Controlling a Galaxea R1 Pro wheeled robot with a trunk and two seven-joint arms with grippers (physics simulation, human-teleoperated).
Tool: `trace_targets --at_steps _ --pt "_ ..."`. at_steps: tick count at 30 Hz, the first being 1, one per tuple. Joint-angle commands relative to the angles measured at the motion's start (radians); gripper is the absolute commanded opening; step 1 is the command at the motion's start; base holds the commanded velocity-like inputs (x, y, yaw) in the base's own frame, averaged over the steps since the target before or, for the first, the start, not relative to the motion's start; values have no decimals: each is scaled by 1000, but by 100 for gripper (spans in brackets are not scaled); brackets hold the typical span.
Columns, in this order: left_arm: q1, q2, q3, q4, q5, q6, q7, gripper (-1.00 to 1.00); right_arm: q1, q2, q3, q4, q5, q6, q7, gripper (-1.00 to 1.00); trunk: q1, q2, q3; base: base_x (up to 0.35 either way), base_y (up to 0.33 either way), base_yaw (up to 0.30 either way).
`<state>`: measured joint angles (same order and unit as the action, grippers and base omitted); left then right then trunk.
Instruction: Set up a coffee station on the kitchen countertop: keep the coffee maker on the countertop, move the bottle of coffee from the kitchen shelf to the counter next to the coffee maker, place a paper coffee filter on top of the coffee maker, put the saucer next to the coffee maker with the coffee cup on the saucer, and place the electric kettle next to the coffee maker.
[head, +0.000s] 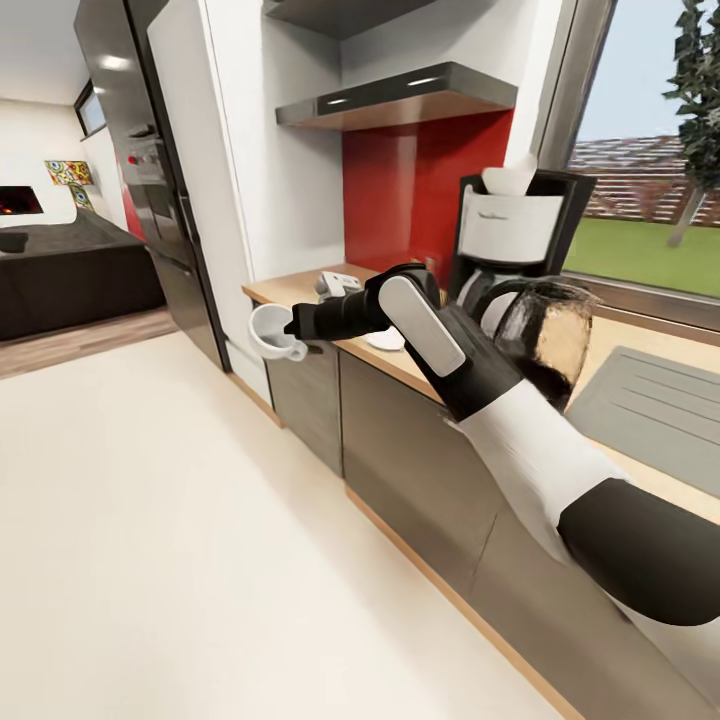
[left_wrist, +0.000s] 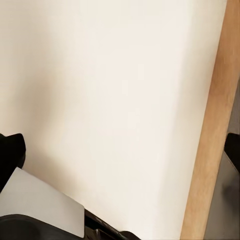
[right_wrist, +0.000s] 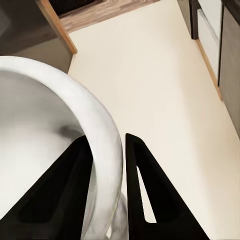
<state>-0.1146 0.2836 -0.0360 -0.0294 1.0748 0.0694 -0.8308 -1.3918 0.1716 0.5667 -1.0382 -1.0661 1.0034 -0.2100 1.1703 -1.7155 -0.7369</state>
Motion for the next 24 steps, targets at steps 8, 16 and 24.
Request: trace_targets --at_steps 8,16,24 --pt "0 0 -4 0 8 7 -4 100 0 0 1 0 -11 1 -11 -100 0 0 -1 251 228 0" --pt "0 0 -4 0 8 7 -4 100 1 0 0 0 -11 1 -11 -100 0 0 -1 232 216 -48" --pt "0 0 -4 0 8 4 -3 100 2 0 0 0 -11 1 -11 -100 0 0 -1 68 64 -117"
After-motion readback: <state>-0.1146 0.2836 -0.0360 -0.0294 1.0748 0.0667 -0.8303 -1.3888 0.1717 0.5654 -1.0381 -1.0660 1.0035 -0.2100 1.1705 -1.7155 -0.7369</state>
